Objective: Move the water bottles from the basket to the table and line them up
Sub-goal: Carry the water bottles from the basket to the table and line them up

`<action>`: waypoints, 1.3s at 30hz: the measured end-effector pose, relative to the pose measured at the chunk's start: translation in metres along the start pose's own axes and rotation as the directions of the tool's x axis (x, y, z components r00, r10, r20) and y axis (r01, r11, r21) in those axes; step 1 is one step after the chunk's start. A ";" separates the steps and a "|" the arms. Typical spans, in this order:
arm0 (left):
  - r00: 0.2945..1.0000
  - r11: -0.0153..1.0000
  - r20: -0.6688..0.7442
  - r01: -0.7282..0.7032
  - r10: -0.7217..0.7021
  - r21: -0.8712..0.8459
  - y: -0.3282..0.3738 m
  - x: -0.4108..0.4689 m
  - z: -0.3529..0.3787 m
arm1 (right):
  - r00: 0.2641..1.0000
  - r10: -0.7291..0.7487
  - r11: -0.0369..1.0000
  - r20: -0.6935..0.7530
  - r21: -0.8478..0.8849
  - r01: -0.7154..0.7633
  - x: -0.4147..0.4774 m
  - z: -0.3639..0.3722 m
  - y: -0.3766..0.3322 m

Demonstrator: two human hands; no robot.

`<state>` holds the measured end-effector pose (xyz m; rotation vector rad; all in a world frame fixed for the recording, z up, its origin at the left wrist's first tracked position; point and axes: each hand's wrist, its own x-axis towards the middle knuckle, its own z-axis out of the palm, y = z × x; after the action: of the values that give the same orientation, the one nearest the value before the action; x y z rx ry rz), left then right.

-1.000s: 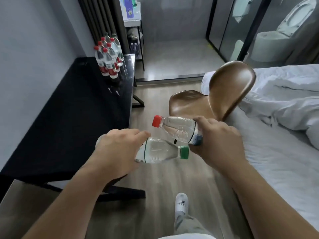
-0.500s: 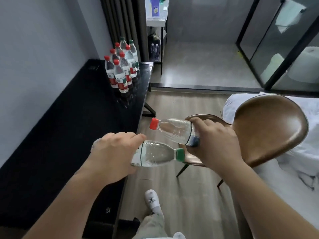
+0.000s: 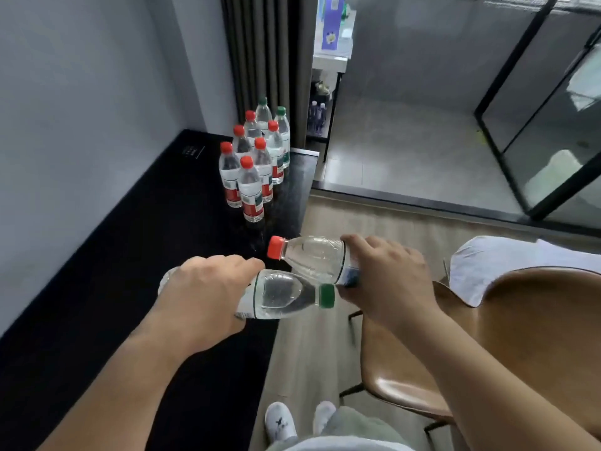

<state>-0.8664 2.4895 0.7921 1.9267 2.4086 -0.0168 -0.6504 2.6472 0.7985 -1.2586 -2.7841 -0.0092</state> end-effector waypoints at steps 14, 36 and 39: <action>0.818 0.818 0.072 0.574 -0.570 -0.036 -0.060 0.000 0.014 | 0.806 -0.586 0.810 0.079 0.091 0.580 0.185 0.041 -0.092; 0.176 0.165 0.055 0.973 -0.983 -0.158 0.066 0.044 0.098 | 0.200 -0.978 0.205 0.054 0.392 0.897 0.285 0.147 -0.114; 0.189 0.189 -0.014 0.974 -0.982 -0.122 0.068 0.055 0.140 | 0.191 -0.982 0.170 -0.015 0.388 0.906 0.288 0.188 -0.107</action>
<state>-0.8072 2.5515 0.6512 -0.0505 3.1181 0.1208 -0.9341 2.7995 0.6381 0.8375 -3.0128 0.5184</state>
